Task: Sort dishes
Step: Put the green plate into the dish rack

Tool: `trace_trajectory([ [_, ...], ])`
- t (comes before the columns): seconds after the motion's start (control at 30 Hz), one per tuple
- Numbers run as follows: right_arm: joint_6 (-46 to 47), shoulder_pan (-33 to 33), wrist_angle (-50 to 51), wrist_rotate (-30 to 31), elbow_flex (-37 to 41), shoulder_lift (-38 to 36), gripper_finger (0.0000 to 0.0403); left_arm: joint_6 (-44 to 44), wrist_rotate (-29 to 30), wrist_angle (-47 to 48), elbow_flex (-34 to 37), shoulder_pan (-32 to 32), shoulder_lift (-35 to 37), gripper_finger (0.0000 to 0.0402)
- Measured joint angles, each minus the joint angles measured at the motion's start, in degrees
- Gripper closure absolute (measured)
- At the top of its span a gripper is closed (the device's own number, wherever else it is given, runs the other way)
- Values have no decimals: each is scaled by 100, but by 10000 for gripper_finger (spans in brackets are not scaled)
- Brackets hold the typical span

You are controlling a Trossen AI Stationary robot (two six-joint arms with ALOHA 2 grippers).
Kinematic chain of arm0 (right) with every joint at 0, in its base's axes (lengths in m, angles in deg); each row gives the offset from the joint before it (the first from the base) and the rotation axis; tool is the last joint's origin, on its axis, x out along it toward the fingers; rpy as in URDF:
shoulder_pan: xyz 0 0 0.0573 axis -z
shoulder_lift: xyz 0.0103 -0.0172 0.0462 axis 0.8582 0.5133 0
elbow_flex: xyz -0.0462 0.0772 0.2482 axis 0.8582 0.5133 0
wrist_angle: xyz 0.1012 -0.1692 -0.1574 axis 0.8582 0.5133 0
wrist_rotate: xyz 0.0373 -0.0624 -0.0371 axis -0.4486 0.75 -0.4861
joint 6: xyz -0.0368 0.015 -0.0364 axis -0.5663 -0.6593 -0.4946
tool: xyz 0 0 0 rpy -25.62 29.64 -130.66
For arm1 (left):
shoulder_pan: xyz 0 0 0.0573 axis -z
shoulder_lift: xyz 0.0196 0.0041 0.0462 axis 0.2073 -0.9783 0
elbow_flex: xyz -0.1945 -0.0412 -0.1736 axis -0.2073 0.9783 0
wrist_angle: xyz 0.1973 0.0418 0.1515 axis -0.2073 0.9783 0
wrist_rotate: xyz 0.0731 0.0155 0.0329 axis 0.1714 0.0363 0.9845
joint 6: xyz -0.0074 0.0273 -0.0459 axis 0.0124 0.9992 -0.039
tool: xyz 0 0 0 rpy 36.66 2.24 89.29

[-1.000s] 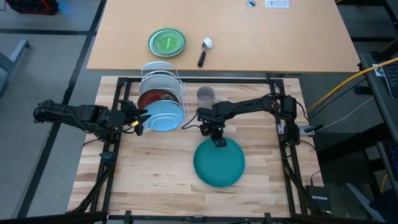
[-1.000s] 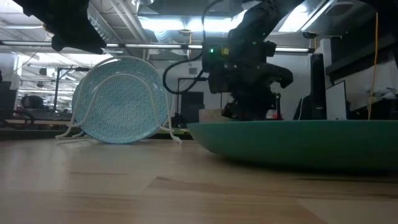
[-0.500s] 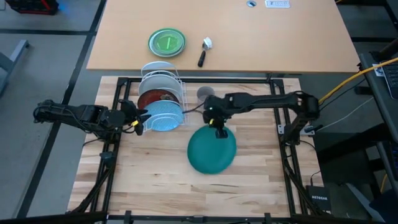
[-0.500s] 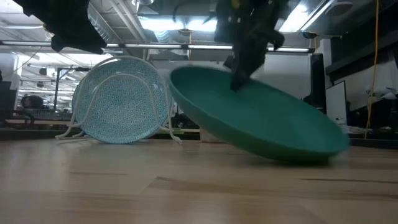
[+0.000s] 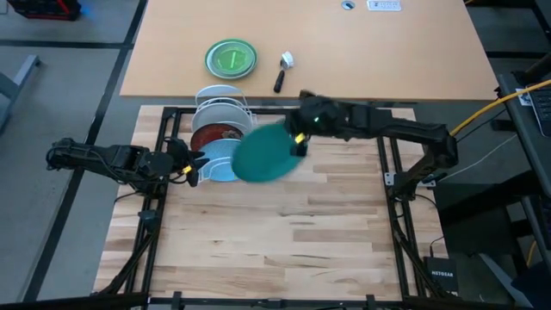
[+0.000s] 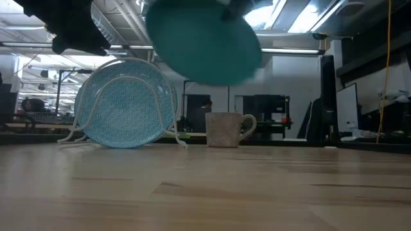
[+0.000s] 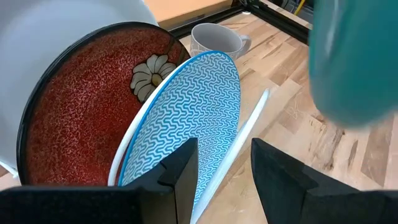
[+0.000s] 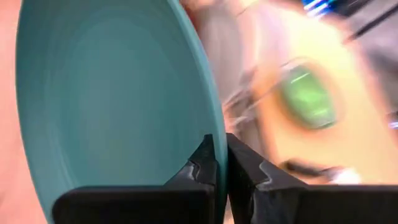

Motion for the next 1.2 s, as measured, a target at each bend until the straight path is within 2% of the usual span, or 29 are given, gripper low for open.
trace_trajectory([
  [0.17,-680,2,-778,925,-713,3,387,-63,0,0,0,0,-34,265],
  [0.3,-1429,2,-1929,1567,-1036,-4,387,-71,0,-2,0,-1,-147,265],
  [0.43,-2273,27,-3142,1813,-1059,9,387,-73,0,-2,0,0,-336,265],
  [0.53,-2598,164,-3750,1762,-1060,57,387,-94,0,-9,0,0,-492,265],
  [0.67,-2597,540,-3952,1525,-1059,225,387,-190,1,-31,0,0,-708,265],
  [1.0,-1888,1441,-4585,560,-1057,1124,386,-222,2,-55,0,0,-901,265],
  [1.2,-1781,1621,-5352,454,-1054,1761,386,-220,0,-48,0,0,-896,265],
])
